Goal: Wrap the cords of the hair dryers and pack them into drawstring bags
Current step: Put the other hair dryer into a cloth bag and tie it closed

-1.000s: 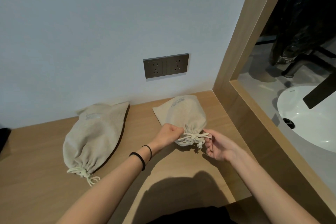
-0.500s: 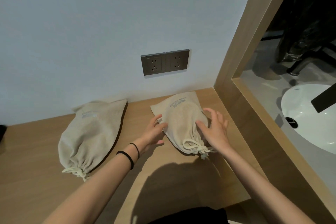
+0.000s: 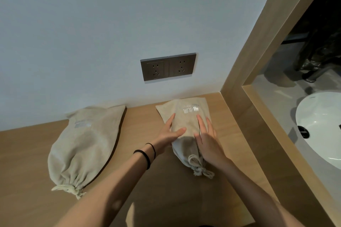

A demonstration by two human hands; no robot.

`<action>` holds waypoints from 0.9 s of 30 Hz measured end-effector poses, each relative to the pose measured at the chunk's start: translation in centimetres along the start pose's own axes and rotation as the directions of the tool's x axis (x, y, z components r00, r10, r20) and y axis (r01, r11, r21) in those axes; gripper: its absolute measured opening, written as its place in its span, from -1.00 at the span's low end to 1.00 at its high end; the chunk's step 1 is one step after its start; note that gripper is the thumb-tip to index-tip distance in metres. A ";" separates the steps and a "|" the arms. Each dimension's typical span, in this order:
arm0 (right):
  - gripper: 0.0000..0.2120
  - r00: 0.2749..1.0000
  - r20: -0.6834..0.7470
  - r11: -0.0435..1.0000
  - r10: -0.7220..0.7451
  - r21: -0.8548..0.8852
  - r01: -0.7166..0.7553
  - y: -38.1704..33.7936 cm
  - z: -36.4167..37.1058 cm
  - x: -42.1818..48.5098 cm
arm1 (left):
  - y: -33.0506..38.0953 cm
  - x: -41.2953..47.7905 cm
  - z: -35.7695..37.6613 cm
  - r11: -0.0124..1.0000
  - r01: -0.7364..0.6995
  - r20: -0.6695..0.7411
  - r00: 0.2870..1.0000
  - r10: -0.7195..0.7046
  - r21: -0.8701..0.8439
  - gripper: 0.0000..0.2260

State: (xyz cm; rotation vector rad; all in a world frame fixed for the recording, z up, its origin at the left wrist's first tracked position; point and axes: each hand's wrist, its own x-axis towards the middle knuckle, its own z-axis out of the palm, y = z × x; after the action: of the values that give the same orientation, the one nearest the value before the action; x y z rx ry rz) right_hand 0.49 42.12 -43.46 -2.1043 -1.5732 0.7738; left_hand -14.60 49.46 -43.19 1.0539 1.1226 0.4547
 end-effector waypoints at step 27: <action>-0.60 0.940 0.127 0.944 -0.318 -0.053 0.326 -12.8 4.0 -1.1 | 0.1 -11.4 -16.1 0.782 -0.215 -0.494 0.669 0.554 0.585 -0.69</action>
State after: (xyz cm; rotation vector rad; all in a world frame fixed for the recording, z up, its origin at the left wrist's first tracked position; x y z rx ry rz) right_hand -11.79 44.70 -38.49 -1.8064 -1.9735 0.7432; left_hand -33.59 48.14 -38.10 1.6846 1.6848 0.9894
